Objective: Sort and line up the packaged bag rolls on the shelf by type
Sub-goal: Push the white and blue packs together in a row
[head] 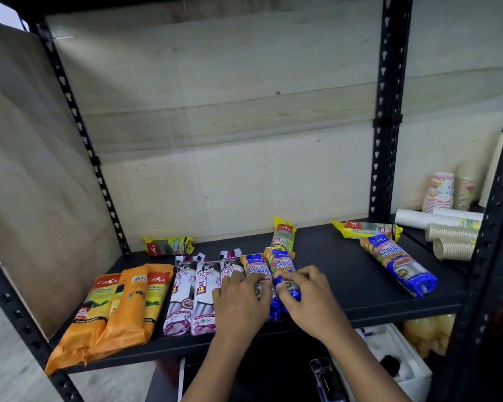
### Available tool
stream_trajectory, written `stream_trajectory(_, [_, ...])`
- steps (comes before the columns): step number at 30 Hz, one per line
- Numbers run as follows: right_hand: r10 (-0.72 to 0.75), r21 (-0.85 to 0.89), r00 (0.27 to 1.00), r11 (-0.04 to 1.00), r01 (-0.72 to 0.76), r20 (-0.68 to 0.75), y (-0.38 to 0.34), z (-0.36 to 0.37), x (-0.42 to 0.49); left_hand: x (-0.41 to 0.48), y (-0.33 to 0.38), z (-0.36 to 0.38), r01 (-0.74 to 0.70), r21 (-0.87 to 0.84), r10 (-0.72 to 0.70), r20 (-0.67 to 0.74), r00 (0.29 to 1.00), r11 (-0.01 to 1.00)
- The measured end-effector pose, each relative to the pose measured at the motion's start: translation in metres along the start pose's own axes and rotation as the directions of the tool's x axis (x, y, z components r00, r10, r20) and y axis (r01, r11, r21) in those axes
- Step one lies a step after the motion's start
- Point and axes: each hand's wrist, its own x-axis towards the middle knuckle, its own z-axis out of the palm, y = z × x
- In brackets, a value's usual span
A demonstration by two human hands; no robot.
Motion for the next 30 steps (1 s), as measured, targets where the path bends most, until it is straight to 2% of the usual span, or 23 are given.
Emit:
stream_trajectory(5, [0.031, -0.034, 0.996, 0.999, -0.028, 0.078, 0.0, -0.008, 0.005, -0.004, 0.007, -0.001, 0.019, -0.016, -0.019, -0.009, 1.0, 1.0])
stream_trajectory(9, [0.032, 0.003, 0.995, 0.999, -0.033, 0.097, 0.003, -0.022, 0.011, -0.003, 0.015, -0.003, -0.014, -0.053, 0.011, -0.073, 0.997, 0.999])
stream_trajectory(13, [0.049, -0.017, 0.999, 0.999, -0.049, 0.017, 0.011, -0.044, 0.008, 0.005, 0.033, 0.004, -0.132, -0.067, 0.129, -0.049, 0.99, 0.989])
stream_trajectory(21, [0.147, -0.227, 0.982, 0.959, -0.171, -0.116, 0.046, -0.096, -0.003, 0.017, 0.085, 0.017, -0.336, -0.165, 0.337, -0.017, 0.941, 0.928])
stream_trajectory(26, [0.2, -0.366, 0.953, 0.889, -0.274, -0.227, 0.081, -0.125, 0.001, 0.023, 0.097, 0.03, -0.333, -0.134, 0.344, 0.066, 0.937, 0.933])
stream_trajectory(30, [0.337, -0.439, 0.922, 0.811, -0.386, -0.189, 0.107, -0.141, 0.006, 0.022, 0.091, 0.04, -0.305, -0.132, 0.322, 0.136, 0.937, 0.943])
